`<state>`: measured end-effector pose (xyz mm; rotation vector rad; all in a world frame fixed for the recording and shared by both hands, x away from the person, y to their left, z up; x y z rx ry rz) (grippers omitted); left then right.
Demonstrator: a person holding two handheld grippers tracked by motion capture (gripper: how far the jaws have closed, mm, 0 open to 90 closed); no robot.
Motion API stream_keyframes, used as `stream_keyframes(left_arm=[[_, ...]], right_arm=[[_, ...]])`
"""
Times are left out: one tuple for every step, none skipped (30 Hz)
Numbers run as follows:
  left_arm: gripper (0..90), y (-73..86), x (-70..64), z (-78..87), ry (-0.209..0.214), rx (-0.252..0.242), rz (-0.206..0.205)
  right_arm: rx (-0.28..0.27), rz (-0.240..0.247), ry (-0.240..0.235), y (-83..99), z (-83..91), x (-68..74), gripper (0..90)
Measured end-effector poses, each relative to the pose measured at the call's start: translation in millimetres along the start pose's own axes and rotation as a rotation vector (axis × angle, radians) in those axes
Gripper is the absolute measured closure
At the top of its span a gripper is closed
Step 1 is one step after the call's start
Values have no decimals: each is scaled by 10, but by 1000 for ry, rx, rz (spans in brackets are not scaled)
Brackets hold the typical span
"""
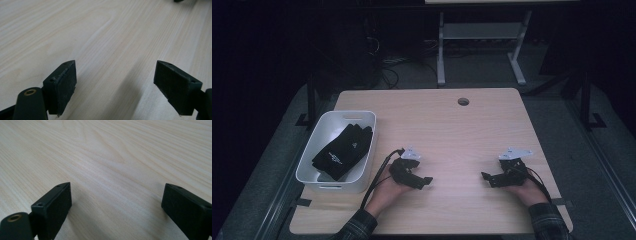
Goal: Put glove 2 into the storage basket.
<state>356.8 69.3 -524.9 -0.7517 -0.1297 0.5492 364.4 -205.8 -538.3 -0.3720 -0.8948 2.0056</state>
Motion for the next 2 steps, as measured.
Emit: stream_keyframes(left_arm=[[177,9,-3,-12,-2,1,5],[176,11,-4,-17,-5,-4,2]], right_arm=[[0,0,0,0,0,0,92],[0,-1,0,0,0,1,92]])
Point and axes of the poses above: each handheld gripper's, and its own axes: z roughly backward along the jaws, y roughly out of its underside, x roughly to its left, the point moved 8 cm from there along -z, roughly forward along the jaws, and after that the axes turned 3 degrees about -z, right-handed, at the moved point
